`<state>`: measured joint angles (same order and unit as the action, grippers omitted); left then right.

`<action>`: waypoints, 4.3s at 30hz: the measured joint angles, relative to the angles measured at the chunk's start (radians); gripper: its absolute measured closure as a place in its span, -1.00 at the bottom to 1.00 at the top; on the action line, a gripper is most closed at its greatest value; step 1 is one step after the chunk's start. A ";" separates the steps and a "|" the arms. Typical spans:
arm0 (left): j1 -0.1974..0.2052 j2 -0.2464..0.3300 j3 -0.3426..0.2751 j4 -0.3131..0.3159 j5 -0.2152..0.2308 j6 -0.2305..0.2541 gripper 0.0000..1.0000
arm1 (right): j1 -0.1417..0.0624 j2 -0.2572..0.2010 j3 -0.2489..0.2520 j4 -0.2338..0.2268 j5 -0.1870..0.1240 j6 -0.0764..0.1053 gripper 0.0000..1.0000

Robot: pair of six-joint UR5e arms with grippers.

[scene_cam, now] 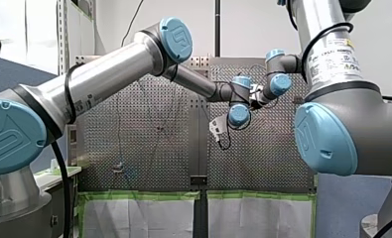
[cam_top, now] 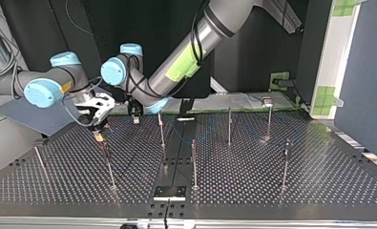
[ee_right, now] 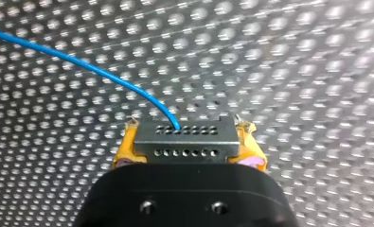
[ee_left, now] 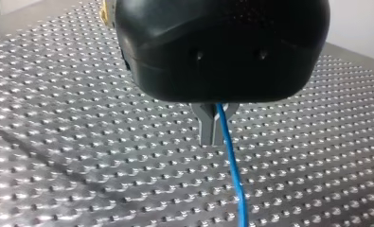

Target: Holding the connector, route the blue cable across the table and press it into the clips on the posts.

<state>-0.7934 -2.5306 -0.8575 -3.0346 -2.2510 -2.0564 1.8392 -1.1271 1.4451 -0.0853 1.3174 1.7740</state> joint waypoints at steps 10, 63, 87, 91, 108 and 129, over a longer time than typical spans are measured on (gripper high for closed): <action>-0.005 0.078 -0.076 0.050 -0.051 0.020 0.98 | -0.013 -0.091 -0.012 0.066 -0.002 0.001 1.00; 0.037 0.371 -0.235 0.138 0.129 0.116 0.98 | -0.048 -0.179 -0.067 0.100 -0.123 0.054 1.00; 0.103 0.319 -0.224 0.221 0.280 0.112 0.98 | -0.070 -0.134 -0.100 0.091 -0.145 0.054 1.00; 0.119 0.288 -0.190 0.213 0.284 0.114 0.98 | -0.077 -0.130 -0.114 0.091 -0.148 0.055 1.00; 0.162 0.278 -0.100 0.167 0.312 0.116 0.74 | -0.100 -0.124 -0.139 0.079 -0.168 0.053 1.00; 0.088 0.306 -0.132 -0.023 0.258 0.165 -1.00 | -0.094 -0.124 -0.139 0.083 -0.170 0.044 1.00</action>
<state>-0.7049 -2.2243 -0.9890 -3.0579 -1.9932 -1.8913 1.7454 -1.2511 1.3057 -0.0025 1.1476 1.8183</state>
